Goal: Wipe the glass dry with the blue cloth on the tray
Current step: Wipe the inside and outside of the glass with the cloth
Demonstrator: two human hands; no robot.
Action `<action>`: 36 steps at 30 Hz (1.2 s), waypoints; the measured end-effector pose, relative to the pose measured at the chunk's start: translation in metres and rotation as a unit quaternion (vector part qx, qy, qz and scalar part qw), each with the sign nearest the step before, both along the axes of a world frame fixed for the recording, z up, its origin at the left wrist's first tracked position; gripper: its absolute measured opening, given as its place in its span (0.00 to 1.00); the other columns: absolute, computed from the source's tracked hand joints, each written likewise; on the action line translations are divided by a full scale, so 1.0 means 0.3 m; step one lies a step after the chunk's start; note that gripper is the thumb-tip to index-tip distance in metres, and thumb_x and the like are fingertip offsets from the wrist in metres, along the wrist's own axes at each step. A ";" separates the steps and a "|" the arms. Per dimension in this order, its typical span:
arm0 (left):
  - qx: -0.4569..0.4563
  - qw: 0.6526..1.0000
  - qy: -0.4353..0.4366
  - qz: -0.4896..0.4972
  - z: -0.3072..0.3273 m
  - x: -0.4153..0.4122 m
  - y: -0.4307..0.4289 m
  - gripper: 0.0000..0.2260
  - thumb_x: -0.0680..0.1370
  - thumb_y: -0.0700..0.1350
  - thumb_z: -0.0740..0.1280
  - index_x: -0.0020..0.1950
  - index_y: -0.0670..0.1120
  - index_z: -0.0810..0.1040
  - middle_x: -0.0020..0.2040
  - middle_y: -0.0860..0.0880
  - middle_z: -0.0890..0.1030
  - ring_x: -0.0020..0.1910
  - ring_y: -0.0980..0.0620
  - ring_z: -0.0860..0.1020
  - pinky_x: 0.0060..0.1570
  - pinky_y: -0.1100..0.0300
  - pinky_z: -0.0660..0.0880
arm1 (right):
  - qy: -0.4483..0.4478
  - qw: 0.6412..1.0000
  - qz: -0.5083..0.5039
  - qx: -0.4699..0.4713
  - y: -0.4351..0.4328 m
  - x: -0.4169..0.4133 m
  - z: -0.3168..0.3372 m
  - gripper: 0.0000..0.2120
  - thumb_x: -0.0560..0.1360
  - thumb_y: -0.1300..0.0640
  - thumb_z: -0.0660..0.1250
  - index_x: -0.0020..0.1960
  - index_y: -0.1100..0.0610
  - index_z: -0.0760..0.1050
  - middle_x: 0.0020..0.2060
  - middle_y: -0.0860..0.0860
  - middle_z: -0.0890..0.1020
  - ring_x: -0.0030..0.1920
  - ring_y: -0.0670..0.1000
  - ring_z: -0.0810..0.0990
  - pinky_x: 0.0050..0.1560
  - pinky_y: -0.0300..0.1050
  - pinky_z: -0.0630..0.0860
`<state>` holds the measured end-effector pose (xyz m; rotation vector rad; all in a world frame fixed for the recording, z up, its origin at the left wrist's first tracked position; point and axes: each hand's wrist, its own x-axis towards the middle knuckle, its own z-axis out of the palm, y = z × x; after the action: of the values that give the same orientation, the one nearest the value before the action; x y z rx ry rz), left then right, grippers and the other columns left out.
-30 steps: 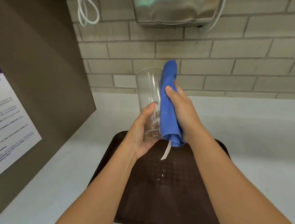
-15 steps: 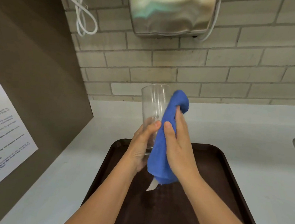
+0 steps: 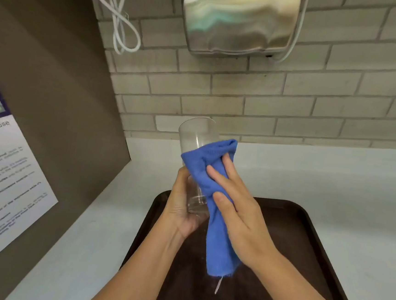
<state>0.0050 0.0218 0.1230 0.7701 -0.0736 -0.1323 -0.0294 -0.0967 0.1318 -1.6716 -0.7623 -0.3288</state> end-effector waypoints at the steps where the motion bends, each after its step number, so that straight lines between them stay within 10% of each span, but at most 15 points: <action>1: 0.009 1.000 -0.009 -0.020 0.003 -0.009 -0.011 0.16 0.67 0.55 0.69 0.47 0.45 0.83 0.40 0.48 0.86 0.39 0.52 0.84 0.37 0.59 0.81 | 0.018 1.000 0.000 0.018 0.002 0.024 0.029 0.19 0.77 0.53 0.55 0.64 0.36 0.60 0.72 0.34 0.53 0.70 0.31 0.53 0.68 0.27 0.53; 5: 0.058 0.994 -0.059 -0.077 0.011 -0.012 -0.040 0.26 0.56 0.58 0.76 0.50 0.48 0.83 0.46 0.46 0.85 0.45 0.48 0.83 0.45 0.51 0.80 | 0.145 0.984 -0.028 0.099 -0.007 0.173 0.165 0.19 0.78 0.56 0.55 0.68 0.49 0.64 0.70 0.46 0.66 0.67 0.41 0.65 0.60 0.26 0.63; 9: 0.096 0.990 -0.093 -0.041 0.030 0.006 -0.020 0.22 0.56 0.56 0.76 0.47 0.49 0.84 0.42 0.48 0.86 0.41 0.51 0.83 0.39 0.58 0.80 | 0.327 0.924 -0.003 0.197 -0.001 0.138 0.099 0.14 0.76 0.47 0.58 0.54 0.53 0.76 0.47 0.55 0.82 0.44 0.51 0.81 0.46 0.42 0.76; 14: 0.274 0.955 -0.097 0.058 0.043 0.037 0.002 0.10 0.64 0.54 0.69 0.44 0.57 0.83 0.42 0.54 0.85 0.44 0.54 0.83 0.40 0.62 0.78 | 0.465 0.819 0.043 0.334 0.025 0.078 -0.003 0.21 0.74 0.44 0.59 0.56 0.58 0.77 0.52 0.58 0.82 0.51 0.56 0.81 0.49 0.47 0.78; 19: 0.449 0.862 -0.110 0.208 0.098 0.052 -0.032 0.31 0.68 0.57 0.69 0.69 0.55 0.65 0.54 0.52 0.70 0.47 0.60 0.73 0.40 0.73 0.72 | 0.473 0.799 0.036 0.370 0.009 0.097 0.020 0.21 0.75 0.44 0.58 0.58 0.57 0.75 0.52 0.58 0.81 0.51 0.56 0.80 0.48 0.49 0.79; 23: 0.483 0.819 -0.138 0.277 0.113 0.025 -0.063 0.21 0.71 0.56 0.67 0.61 0.57 0.65 0.51 0.58 0.74 0.44 0.62 0.73 0.38 0.71 0.68 | 0.429 0.832 -0.034 0.351 0.014 0.110 0.028 0.20 0.75 0.43 0.58 0.59 0.55 0.74 0.55 0.59 0.80 0.55 0.58 0.79 0.58 0.56 0.75; 28: 0.464 0.848 -0.098 0.239 0.113 -0.007 -0.093 0.23 0.71 0.60 0.65 0.62 0.56 0.63 0.60 0.53 0.74 0.55 0.56 0.76 0.53 0.60 0.75 | 0.293 0.926 -0.114 0.208 0.023 0.077 0.045 0.18 0.77 0.45 0.54 0.61 0.51 0.71 0.52 0.55 0.81 0.52 0.51 0.80 0.57 0.51 0.75; 32: 0.358 0.919 -0.027 0.164 0.121 -0.011 -0.065 0.30 0.62 0.58 0.75 0.59 0.52 0.68 0.51 0.51 0.81 0.44 0.56 0.83 0.40 0.63 0.78 | 0.204 0.965 -0.101 0.128 0.021 0.006 0.030 0.22 0.77 0.46 0.51 0.71 0.44 0.58 0.69 0.46 0.68 0.65 0.39 0.69 0.64 0.36 0.68; 36: 0.197 0.980 -0.023 0.018 0.081 -0.018 -0.050 0.29 0.63 0.57 0.74 0.59 0.45 0.76 0.55 0.45 0.81 0.54 0.49 0.80 0.50 0.56 0.79 | 0.071 0.991 -0.103 0.037 0.024 0.009 0.077 0.23 0.79 0.51 0.51 0.71 0.41 0.49 0.69 0.31 0.46 0.66 0.24 0.47 0.68 0.26 0.51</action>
<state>-0.0003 0.0067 0.1474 1.1691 -0.0777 -0.0963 -0.0267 -0.0896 0.1550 -1.6868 -0.4679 -0.3720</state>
